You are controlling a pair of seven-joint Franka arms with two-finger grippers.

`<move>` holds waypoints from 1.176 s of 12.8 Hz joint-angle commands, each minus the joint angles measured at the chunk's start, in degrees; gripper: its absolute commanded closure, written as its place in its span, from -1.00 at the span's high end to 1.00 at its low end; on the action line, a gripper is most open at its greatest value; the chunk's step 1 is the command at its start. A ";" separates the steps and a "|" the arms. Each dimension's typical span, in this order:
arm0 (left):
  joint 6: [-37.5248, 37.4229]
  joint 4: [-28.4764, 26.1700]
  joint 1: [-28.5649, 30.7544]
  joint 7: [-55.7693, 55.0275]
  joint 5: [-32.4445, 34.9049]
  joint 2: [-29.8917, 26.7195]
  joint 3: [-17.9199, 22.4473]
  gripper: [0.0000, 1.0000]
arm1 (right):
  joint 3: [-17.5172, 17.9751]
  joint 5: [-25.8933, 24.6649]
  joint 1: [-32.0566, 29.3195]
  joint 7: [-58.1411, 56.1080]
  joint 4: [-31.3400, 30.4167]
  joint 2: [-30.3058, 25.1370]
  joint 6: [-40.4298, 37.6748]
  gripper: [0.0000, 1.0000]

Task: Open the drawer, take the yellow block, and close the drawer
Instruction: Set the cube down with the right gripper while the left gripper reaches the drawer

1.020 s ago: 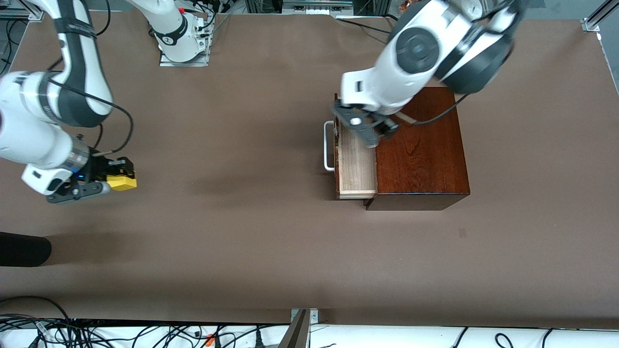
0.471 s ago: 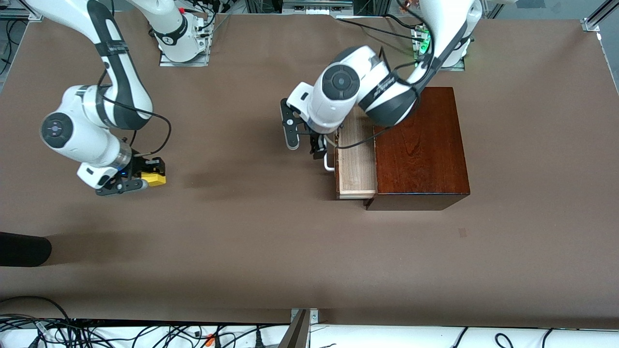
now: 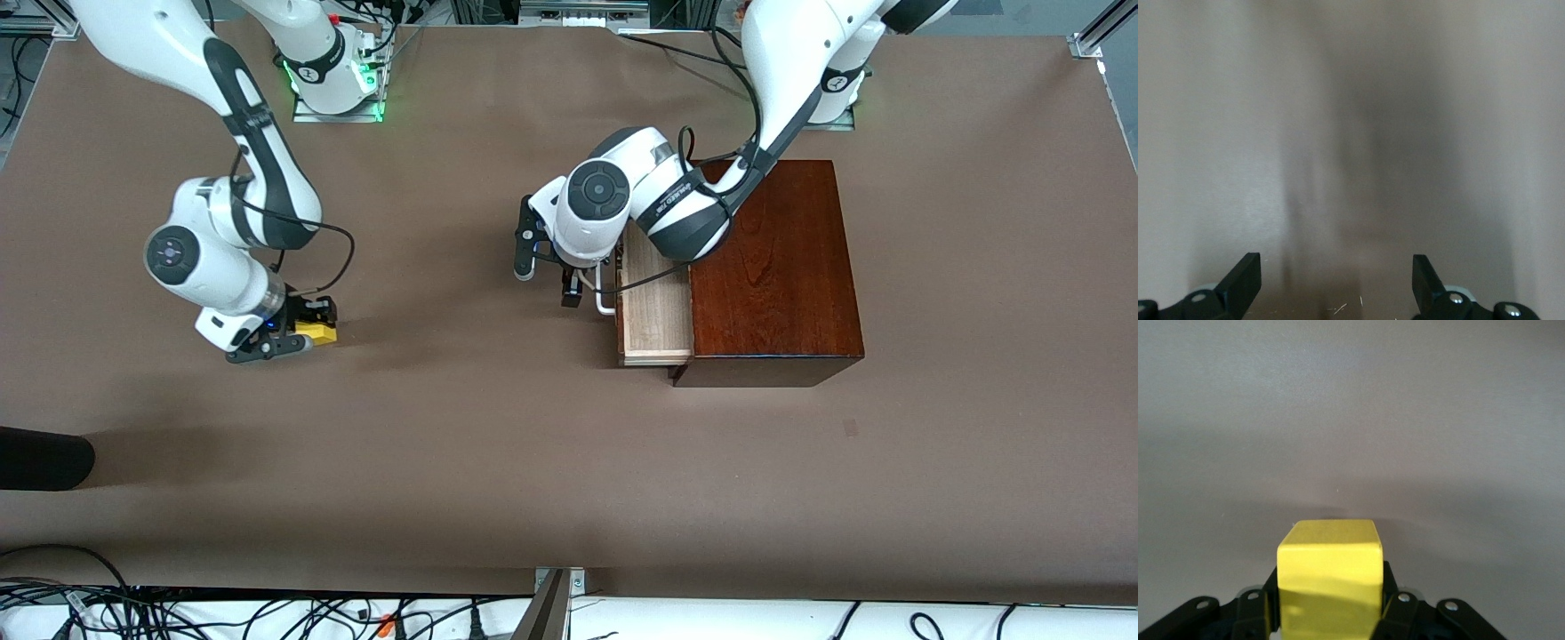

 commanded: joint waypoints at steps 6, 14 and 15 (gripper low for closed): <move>-12.08 0.53 2.18 3.07 3.41 -1.59 1.07 1.00 | 1.22 -0.82 -1.09 4.58 0.73 4.47 6.37 -0.76; -18.33 1.67 5.96 5.00 6.41 -2.03 0.89 1.00 | 1.04 -6.85 -1.53 4.14 3.36 -14.05 -12.67 1.00; -18.51 1.67 6.31 5.61 6.41 -2.03 0.81 1.00 | 0.96 -7.41 -1.53 3.79 3.36 -17.21 -13.74 1.00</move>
